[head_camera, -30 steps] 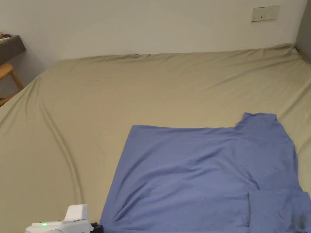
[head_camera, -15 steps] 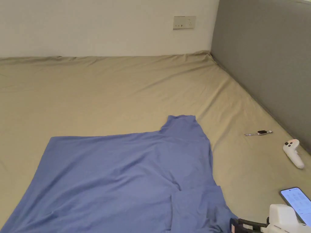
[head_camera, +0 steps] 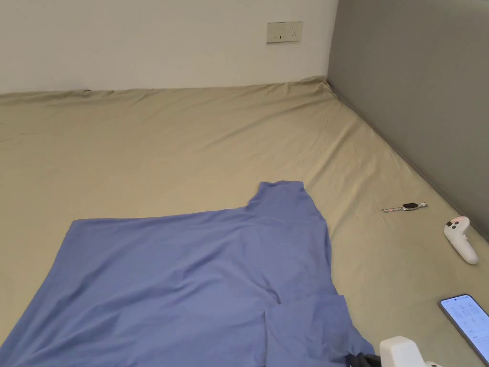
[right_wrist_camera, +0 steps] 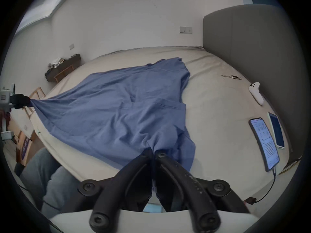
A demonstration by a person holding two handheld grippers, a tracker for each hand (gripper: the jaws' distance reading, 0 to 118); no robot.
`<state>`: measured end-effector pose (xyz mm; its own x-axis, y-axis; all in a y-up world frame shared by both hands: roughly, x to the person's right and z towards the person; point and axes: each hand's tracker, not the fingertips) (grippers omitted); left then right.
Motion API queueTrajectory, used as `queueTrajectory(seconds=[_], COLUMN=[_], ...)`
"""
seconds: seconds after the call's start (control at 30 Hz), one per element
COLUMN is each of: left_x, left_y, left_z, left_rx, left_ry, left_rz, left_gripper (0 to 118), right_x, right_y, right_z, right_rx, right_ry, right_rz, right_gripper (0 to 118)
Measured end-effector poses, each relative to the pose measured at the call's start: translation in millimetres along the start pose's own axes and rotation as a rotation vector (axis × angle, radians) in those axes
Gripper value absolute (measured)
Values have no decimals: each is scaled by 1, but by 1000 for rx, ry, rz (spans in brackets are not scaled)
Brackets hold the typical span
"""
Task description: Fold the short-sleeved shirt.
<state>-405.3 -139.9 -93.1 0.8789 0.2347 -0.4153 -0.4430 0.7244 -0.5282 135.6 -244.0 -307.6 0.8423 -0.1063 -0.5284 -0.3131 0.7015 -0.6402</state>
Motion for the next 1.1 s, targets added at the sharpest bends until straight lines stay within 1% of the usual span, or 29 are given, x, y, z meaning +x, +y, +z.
queueTrajectory(seconds=[0.03, 0.07, 0.1, 0.17, 0.23, 0.27, 0.3, 0.33, 0.37, 0.4, 0.43, 0.47, 0.5, 0.53, 0.57, 0.6, 0.67, 0.7, 0.73, 0.77, 0.8, 0.83, 0.87, 0.93, 0.97, 1.03, 1.07, 1.1], left_x=[1, 2, 5, 8, 13, 12, 14, 16, 18, 17, 19, 20, 21, 15, 16, 17, 20, 21, 22, 23, 24, 24, 23, 11, 7, 3, 0, -2], left_y=[1, 2, 4, 14, 35, 49, 66, 80, 97, 117, 132, 148, 159, 170, 175, 180, 182, 180, 178, 175, 170, 166, 161, 154, 151, 145, 143, 141], left_z=[3, 5, 9, 17, 16, 9, -4, -18, -37, -61, -81, -106, -133, -165, -189, -213, -251, -269, -281, -292, -300, -305, -312, -330, -335, -339, -340, -340], left_rx=[4, 9, 11, 40, 51, 41, 31, 28, 34, 20, 9, -7, -12, -42, -80, -103, -138, -158, -174, -186, -198, -205, -199, -235, -251, -267, -271, -268], left_ry=[3, 7, 10, 11, -9, -15, -14, -19, -28, -19, -15, -32, -28, -9, 31, 50, 107, 111, 119, 128, 123, 126, 132, 141, 143, 145, 140, 138], left_rz=[-1, 1, 5, 6, 2, 4, 4, -6, -43, -40, -47, -52, -57, -36, -28, -46, -114, -139, -147, -134, -135, -145, -157, -158, -161, -153, -142, -126], left_gripper=[3, 3, 3, 3, 3, 3, 3, 3, 3, 3, 3, 3, 3, 3, 3, 3, 3, 3, 3, 3, 3, 3, 3, 3, 3, 3, 3, 13], right_x=[-5, -6, -5, -4, 6, 13, 22, 31, 38, 44, 52, 57, 60, 61, 63, 63, 65, 72, 71, 69, 68, 70, 69, 70, 72, 72, 72, 69], right_y=[3, 4, 7, 21, 46, 60, 82, 99, 118, 138, 158, 176, 193, 205, 217, 227, 239, 241, 241, 240, 238, 234, 230, 224, 221, 218, 217, 217], right_z=[4, 11, 20, 39, 48, 46, 38, 28, 15, -1, -20, -42, -65, -86, -105, -124, -157, -176, -188, -200, -210, -218, -225, -236, -237, -239, -240, -238], right_rx=[13, 34, 49, 120, 139, 129, 147, 150, 158, 159, 132, 106, 53, 37, 3, -25, -83, -112, -138, -161, -170, -169, -172, -191, -195, -186, -186, -186], right_ry=[17, -1, 3, -16, -24, -18, -8, 21, 20, 13, -24, -62, -78, -95, -96, -99, -101, -131, -159, -184, -179, -168, -180, -193, -187, -195, -195, -195], right_rz=[-29, -43, -53, -102, -163, -179, -211, -222, -221, -209, -169, -153, -134, -126, -126, -142, -214, -204, -186, -184, -192, -183, -176, -193, -221, -230, -226, -209], right_gripper=[5, 5, 5, 5, 5, 5, 5, 5, 5, 5, 5, 5, 5, 5, 5, 5, 5, 5, 5, 5, 5, 5, 5, 5, 5, 5, 7, 20])
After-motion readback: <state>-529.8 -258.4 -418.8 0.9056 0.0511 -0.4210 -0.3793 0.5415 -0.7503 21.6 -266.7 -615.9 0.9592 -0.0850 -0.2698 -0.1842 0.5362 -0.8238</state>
